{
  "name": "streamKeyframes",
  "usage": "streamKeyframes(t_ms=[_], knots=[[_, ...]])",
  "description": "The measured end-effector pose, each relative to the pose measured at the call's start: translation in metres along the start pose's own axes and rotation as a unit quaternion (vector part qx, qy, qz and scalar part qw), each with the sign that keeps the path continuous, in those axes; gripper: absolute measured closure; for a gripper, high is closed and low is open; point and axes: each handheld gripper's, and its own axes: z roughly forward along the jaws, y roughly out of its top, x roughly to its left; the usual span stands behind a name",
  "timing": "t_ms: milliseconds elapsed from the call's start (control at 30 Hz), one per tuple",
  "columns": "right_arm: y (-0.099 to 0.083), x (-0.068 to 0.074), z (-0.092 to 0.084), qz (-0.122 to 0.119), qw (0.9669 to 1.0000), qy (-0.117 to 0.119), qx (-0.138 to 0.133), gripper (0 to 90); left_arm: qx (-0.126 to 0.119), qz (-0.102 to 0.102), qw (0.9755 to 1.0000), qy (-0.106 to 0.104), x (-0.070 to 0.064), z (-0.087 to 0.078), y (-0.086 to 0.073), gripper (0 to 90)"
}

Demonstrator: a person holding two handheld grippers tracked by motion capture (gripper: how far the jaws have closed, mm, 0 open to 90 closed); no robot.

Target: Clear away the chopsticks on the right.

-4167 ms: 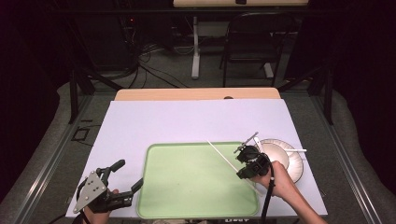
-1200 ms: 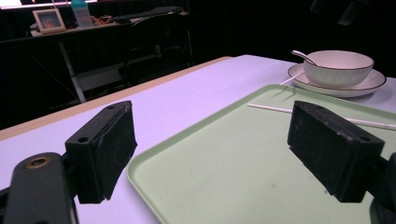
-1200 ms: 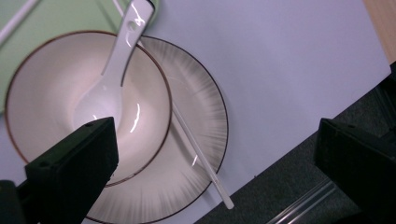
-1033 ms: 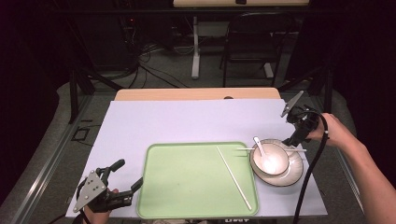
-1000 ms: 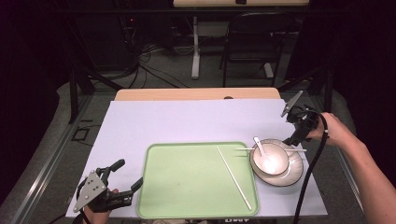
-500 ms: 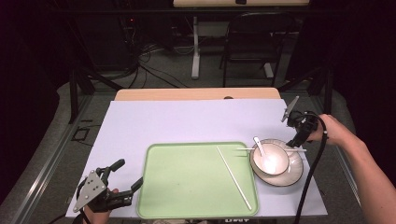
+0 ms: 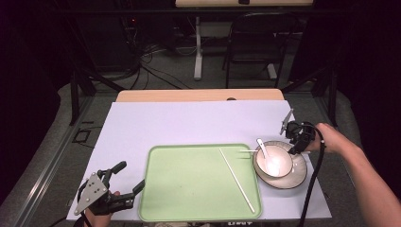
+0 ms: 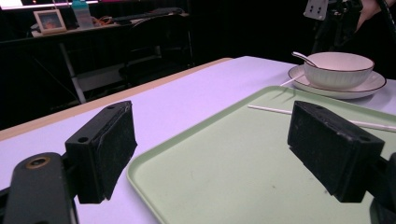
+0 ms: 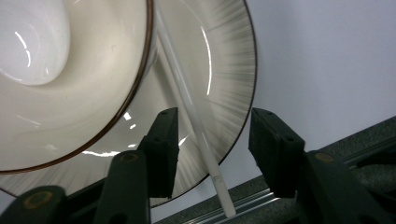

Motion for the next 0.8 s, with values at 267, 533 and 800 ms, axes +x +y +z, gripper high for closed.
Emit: streamKeyframes(t_ms=[267, 533, 800], knots=[[0.006, -0.001, 0.005, -0.025, 0.9981, 0.014, 0.055, 61.7, 0.000, 0.001, 1.0000, -0.001, 0.000, -0.001, 0.000, 15.3], [0.002, 0.002, 0.022, 0.000, 0.9996, 0.006, 0.028, 70.9, 0.000, 0.001, 1.0000, 0.000, 0.000, -0.001, 0.000, 15.3], [0.000, 0.003, 0.028, 0.007, 0.9997, 0.008, 0.021, 76.5, -0.001, 0.001, 1.0000, 0.000, 0.000, -0.001, 0.000, 15.3]])
